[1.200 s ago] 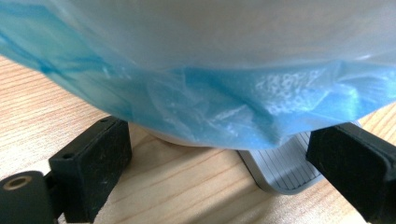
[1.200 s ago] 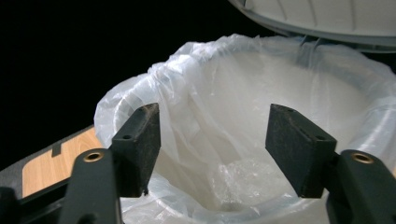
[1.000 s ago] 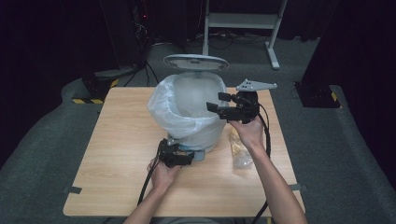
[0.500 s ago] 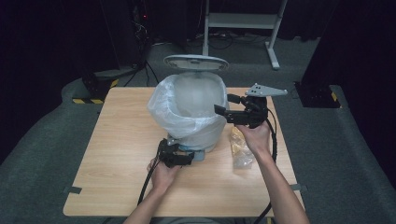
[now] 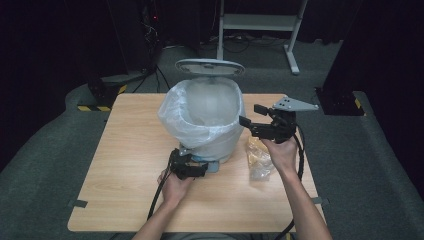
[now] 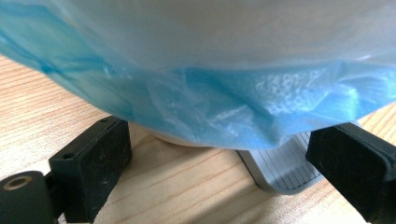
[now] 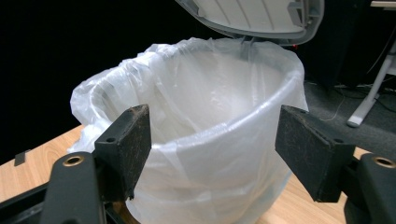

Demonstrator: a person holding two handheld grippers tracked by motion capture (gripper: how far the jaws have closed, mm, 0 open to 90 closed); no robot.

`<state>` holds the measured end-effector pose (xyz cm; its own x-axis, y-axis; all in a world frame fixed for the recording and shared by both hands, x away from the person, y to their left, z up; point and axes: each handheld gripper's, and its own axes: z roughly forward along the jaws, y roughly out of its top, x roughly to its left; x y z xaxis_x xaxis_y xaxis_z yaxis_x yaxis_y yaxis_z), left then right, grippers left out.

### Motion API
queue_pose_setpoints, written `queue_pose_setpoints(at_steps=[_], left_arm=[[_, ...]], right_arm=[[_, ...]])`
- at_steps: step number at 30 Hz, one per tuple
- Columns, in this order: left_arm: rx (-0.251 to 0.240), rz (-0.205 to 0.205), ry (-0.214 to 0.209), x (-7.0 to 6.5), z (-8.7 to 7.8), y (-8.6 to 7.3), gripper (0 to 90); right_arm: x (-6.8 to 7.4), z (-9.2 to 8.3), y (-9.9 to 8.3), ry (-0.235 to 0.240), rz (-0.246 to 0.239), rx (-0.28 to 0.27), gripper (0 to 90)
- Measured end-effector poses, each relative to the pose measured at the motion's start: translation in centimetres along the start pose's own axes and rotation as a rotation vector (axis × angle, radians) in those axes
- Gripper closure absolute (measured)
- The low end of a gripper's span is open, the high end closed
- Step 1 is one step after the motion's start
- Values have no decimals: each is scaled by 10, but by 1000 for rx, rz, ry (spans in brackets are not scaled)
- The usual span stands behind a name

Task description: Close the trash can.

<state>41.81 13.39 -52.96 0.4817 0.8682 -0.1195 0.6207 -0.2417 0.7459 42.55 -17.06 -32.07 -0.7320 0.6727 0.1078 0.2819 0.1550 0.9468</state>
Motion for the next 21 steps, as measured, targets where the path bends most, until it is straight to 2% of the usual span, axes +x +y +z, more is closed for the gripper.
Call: queue_pose_setpoints(at_steps=[7, 8, 14, 16, 21], left_arm=[[2, 2, 1, 0, 0, 0, 68], [-15, -20, -6, -1, 1, 0, 68], [-11, -15, -6, -1, 1, 0, 68], [7, 10, 6, 1, 0, 0, 68], [2, 3, 2, 0, 0, 0, 68]], right_arm=[[-4, -7, -12, -27, 10, 16, 280], [-4, -8, -14, -30, 15, 18, 281], [-9, -13, -26, -47, 39, 29, 284], [-10, -14, -29, -51, 47, 33, 284], [-13, -14, -37, -60, 58, 45, 283]])
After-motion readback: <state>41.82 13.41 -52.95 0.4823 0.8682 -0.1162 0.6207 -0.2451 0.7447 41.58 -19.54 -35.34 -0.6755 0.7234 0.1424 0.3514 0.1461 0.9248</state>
